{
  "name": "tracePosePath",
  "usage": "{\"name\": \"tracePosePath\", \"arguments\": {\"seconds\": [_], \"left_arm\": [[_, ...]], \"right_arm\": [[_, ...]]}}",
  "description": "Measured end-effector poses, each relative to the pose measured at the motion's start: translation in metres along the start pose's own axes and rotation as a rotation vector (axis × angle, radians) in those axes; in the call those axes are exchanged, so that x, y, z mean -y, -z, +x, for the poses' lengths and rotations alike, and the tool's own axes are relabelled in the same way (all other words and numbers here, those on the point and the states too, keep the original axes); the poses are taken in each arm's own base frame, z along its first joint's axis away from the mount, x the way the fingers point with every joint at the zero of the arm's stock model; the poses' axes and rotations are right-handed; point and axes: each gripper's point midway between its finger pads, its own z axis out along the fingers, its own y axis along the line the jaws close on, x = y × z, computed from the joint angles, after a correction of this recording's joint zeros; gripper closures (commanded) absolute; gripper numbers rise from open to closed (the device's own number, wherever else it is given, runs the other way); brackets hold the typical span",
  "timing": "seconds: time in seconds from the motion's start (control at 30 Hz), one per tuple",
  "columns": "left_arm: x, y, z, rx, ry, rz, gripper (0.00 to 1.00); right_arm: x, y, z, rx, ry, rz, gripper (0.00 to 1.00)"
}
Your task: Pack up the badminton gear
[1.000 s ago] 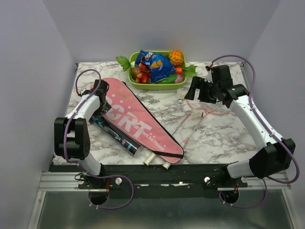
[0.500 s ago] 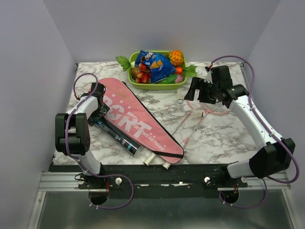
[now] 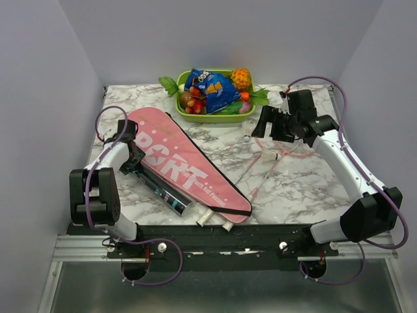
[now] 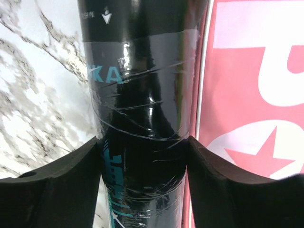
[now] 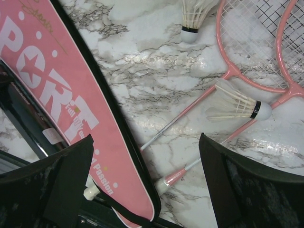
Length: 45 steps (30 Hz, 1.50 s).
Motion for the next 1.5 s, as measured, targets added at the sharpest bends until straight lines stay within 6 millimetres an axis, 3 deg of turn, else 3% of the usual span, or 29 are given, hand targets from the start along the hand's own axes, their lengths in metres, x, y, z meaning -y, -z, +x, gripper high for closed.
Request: {"name": "tracePosePath", "arguments": {"seconds": [0.03,0.1,0.17,0.43,0.6,0.8,0.97,1.07,1.23,1.5], "left_arm": [[0.000,0.001,0.000,0.002,-0.002,0.009,0.48],[0.001,0.003,-0.001,0.009,-0.011,0.026,0.78],[0.003,0.007,-0.003,0.019,-0.021,0.048,0.98],[0.012,0.018,-0.014,0.052,-0.083,0.124,1.00],[0.031,0.040,-0.023,0.053,-0.162,0.238,1.00],[0.074,0.099,-0.057,0.114,-0.276,0.463,1.00],[0.106,0.166,-0.061,0.190,-0.449,0.670,0.99],[0.129,0.202,-0.037,0.221,-0.617,0.790,0.98],[0.152,0.245,0.041,0.191,-0.929,0.983,0.96],[0.129,0.272,0.125,0.178,-1.226,1.187,0.91]], "right_arm": [[0.000,0.000,0.000,0.000,-0.001,0.000,0.00],[-0.001,0.000,0.000,-0.001,-0.001,-0.001,0.00],[-0.002,0.000,0.001,-0.002,0.000,-0.003,0.00],[-0.003,0.000,0.002,-0.004,0.001,-0.005,0.00],[-0.003,0.000,0.003,-0.008,0.001,-0.003,0.00],[-0.003,0.005,0.003,-0.021,0.010,0.002,0.00],[-0.007,0.010,-0.005,0.001,0.023,-0.008,0.00],[-0.011,0.016,-0.004,0.002,0.024,-0.023,0.00],[-0.021,0.036,0.001,0.003,0.028,-0.072,0.00],[-0.045,0.074,0.017,0.014,0.058,-0.216,0.00]]}}
